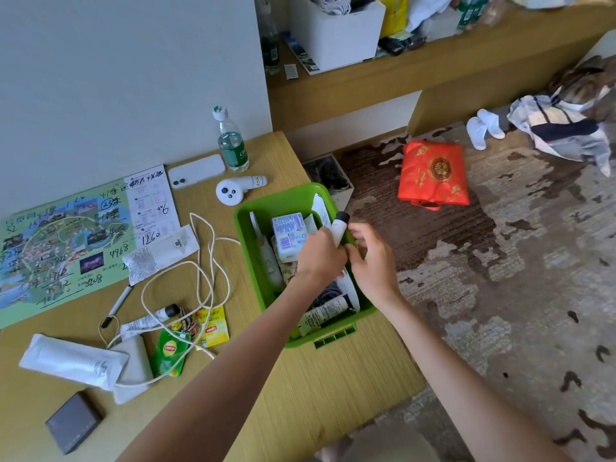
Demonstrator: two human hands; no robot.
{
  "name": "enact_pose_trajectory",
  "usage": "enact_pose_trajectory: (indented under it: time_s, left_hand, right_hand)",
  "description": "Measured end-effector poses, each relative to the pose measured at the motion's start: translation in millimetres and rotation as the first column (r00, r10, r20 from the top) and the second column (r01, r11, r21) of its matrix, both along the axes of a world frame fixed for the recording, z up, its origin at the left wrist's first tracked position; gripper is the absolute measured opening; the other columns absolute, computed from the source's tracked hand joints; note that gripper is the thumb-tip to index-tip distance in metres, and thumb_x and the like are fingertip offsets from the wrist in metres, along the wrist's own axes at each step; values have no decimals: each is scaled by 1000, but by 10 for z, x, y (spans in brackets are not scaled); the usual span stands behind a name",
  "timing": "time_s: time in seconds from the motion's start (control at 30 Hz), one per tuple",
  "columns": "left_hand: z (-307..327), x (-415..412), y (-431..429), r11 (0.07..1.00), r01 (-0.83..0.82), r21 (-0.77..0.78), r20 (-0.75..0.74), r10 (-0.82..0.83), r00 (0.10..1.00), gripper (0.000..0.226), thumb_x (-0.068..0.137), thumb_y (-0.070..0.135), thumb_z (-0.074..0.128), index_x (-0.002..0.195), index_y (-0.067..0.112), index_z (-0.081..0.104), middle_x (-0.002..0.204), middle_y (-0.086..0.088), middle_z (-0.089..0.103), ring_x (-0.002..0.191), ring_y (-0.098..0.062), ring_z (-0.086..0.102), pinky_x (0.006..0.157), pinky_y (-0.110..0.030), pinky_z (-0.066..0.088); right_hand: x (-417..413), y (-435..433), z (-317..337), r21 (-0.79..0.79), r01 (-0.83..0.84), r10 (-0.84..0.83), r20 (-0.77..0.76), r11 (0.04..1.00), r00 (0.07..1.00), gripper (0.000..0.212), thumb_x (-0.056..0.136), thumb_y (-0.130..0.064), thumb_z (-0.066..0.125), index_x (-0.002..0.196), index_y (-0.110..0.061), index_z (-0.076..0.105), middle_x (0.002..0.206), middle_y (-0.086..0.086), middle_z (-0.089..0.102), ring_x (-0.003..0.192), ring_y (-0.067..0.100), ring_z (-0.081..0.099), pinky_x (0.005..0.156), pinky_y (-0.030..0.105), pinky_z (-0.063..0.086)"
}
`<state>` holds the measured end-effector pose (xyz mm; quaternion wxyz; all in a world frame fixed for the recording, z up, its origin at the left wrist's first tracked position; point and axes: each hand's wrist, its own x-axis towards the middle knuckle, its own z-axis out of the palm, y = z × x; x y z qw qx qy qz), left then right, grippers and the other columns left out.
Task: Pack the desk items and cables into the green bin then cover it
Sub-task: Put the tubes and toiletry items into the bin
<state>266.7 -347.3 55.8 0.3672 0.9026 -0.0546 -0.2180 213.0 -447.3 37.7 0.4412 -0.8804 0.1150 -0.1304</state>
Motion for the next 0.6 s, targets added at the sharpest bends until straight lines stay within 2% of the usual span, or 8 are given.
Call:
enact_pose_trajectory:
  time_s: [0.1,0.23,0.3,0.37,0.43,0.47,0.53,0.6]
  left_hand:
    - [-70,51,68,994,-17,-109,-116,5,993,20,93,9,46,96,-8,55,75,-20,70,53,-23,69,55,-46,60]
    - [-34,102,283,984,18,-176,-222,-57,973,37,96,32,57,107,-3,52,75,-10,68,48,-15,62,48,-31,57]
    - [46,118,407,990,104,-97,-91,-113,989,40,94,44,56,111,9,47,74,-7,68,55,-20,64,53,-35,55]
    - [116,85,541,985,167,-53,144,-158,977,38,96,51,47,113,17,44,73,-6,68,63,-24,65,61,-42,53]
    - [127,1,682,971,237,35,384,-232,894,33,99,49,39,116,21,41,76,-1,68,63,-23,63,56,-39,48]
    - [109,-52,743,959,264,105,454,-282,845,30,99,46,40,117,22,40,83,1,67,67,-22,63,55,-37,46]
    - [19,-168,835,929,286,234,483,-367,795,28,97,43,47,119,24,43,96,0,65,78,-25,63,59,-35,48]
    - [-99,-304,864,889,284,360,440,-430,789,29,95,42,51,116,24,46,101,-2,65,85,-27,64,63,-33,46]
  right_hand:
    - [15,-36,10,83,0,0,-2,997,1000,32,88,1,61,118,-11,62,92,-14,61,82,-4,57,73,15,46]
    - [-12,-22,-4,70,-22,21,9,997,1000,33,90,-3,62,122,-14,61,98,-8,62,89,10,59,76,22,48]
    - [-17,-19,-17,82,-28,28,6,996,1000,33,91,-5,61,123,-14,60,101,-4,64,92,12,60,77,25,50]
    - [-24,-23,-30,94,-27,28,-4,995,1000,33,92,-7,61,124,-14,59,103,-3,64,93,12,60,79,29,52]
    - [-27,-23,-32,91,-26,26,-2,996,1000,33,92,-8,61,124,-15,59,103,-3,64,94,13,60,80,32,53]
    - [-25,-22,-30,88,-25,25,0,996,1000,32,92,-7,61,124,-15,59,103,-3,65,94,14,61,81,35,53]
    - [-23,-13,-28,78,-20,20,0,997,1000,32,92,-7,61,123,-15,59,104,-1,66,95,16,61,81,39,53]
    - [-31,-2,-21,58,-12,12,-2,998,1000,32,92,-6,60,123,-15,59,105,1,66,95,18,62,80,42,53]
